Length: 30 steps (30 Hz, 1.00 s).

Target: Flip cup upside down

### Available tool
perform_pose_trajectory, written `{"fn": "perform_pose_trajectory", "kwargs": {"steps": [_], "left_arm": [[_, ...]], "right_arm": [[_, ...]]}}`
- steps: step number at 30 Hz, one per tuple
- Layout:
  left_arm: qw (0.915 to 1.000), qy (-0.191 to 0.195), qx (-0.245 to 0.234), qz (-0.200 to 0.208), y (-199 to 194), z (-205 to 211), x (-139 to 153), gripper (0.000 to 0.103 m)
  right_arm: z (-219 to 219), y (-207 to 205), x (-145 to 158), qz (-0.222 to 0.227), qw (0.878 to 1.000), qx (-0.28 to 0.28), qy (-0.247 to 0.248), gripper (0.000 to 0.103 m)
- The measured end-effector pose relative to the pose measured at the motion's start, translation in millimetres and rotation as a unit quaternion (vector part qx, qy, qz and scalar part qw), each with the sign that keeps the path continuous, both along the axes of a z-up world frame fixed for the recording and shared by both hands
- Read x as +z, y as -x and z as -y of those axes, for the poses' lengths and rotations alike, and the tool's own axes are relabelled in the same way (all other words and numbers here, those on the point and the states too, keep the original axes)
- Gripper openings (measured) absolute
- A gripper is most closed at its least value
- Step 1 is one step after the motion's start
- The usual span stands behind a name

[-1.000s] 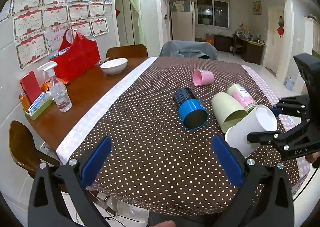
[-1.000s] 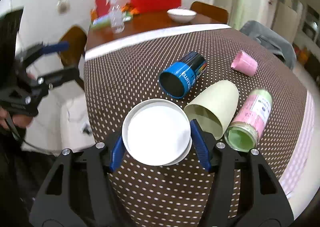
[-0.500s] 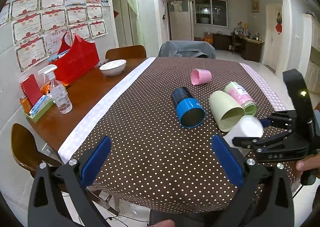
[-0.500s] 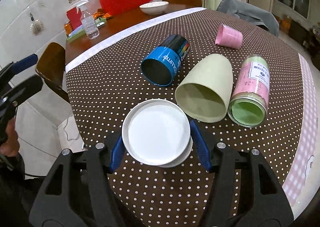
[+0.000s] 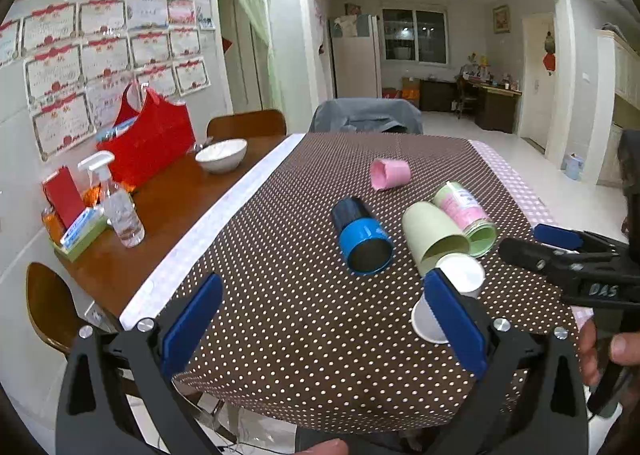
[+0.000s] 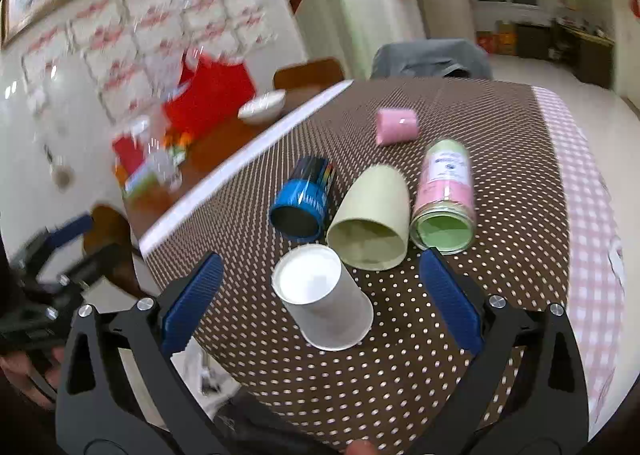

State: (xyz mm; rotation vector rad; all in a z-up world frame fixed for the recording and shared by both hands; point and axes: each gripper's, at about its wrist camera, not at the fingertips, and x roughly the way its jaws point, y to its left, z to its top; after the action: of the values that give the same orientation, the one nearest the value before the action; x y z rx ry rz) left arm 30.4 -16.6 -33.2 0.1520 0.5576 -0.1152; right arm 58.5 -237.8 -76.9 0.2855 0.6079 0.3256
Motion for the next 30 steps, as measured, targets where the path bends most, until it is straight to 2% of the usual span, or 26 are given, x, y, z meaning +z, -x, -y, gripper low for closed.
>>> {"fn": "perform_pose_trajectory", "kwargs": {"steps": [6,11,17,20,30], "left_arm": [[0.9998,-0.005,-0.006,0.018,13,11,15,0.099],[0.9992,-0.007,-0.006,0.040,27,15,30,0.099],[0.9986,-0.004,-0.011,0.052,43,21,43,0.099],[0.9980,-0.012,-0.012,0.061,50,23,46,0.099],[0.9982,0.001,0.000,0.061,58,12,47,0.099]], "right_arm": [[5,31,28,0.025,0.998,-0.052,-0.020,0.097],[1,61,51,0.059,0.995,-0.083,-0.013,0.097],[-1,82,60,0.078,0.990,-0.114,-0.004,0.097],[-5,87,64,0.088,0.989,-0.118,0.000,0.097],[-19,99,75,0.111,0.985,-0.132,0.026,0.097]]}}
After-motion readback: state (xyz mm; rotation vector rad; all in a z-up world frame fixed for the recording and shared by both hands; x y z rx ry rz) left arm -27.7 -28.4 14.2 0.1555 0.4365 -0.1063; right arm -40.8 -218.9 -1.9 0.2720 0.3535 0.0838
